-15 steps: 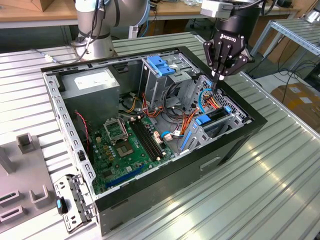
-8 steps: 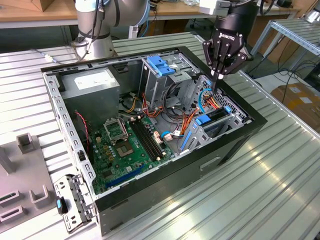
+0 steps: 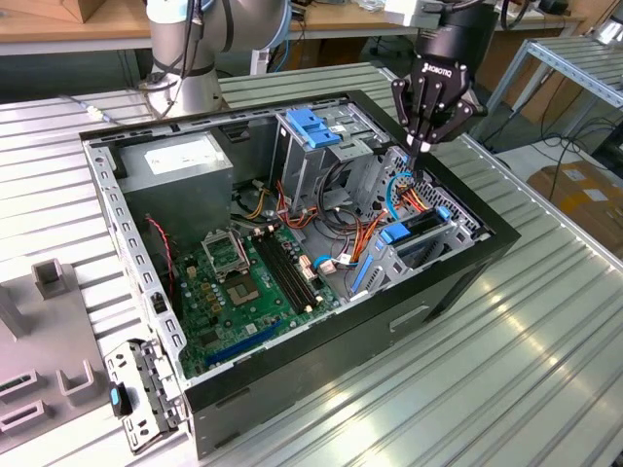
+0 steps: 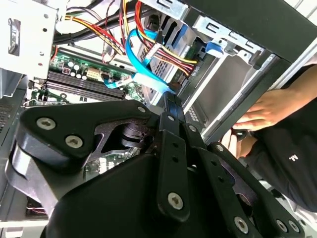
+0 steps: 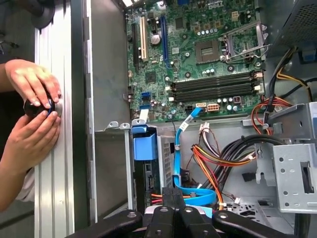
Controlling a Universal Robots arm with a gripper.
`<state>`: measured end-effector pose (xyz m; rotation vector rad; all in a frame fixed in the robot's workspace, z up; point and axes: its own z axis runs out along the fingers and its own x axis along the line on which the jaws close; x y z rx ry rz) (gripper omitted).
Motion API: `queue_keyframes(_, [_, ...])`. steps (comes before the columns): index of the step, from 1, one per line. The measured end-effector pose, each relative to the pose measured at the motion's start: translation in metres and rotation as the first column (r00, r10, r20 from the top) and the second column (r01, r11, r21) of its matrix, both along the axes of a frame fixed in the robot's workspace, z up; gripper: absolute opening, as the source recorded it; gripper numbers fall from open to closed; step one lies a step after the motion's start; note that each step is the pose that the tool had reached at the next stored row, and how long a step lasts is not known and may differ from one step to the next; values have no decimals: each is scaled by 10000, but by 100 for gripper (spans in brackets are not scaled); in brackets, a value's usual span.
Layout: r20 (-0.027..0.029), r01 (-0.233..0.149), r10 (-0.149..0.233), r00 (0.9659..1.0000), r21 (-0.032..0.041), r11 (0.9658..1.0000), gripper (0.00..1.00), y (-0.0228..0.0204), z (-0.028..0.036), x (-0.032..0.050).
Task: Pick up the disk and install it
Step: 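Insert the second disk wire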
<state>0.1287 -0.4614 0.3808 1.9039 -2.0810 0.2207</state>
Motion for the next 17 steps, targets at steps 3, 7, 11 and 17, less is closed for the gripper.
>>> queue_keyframes(3, [-1,7,-7,10000,-124,9999,11,26,-2,4])
queue_keyframes(7, [-1,7,-7,10000,-248,9997,24,30,-5,5])
queue_keyframes(11, [-1,7,-7,10000,-391,9992,24,38,-24,5])
queue_keyframes(17, [-1,7,-7,10000,-463,9989,24,41,-65,4])
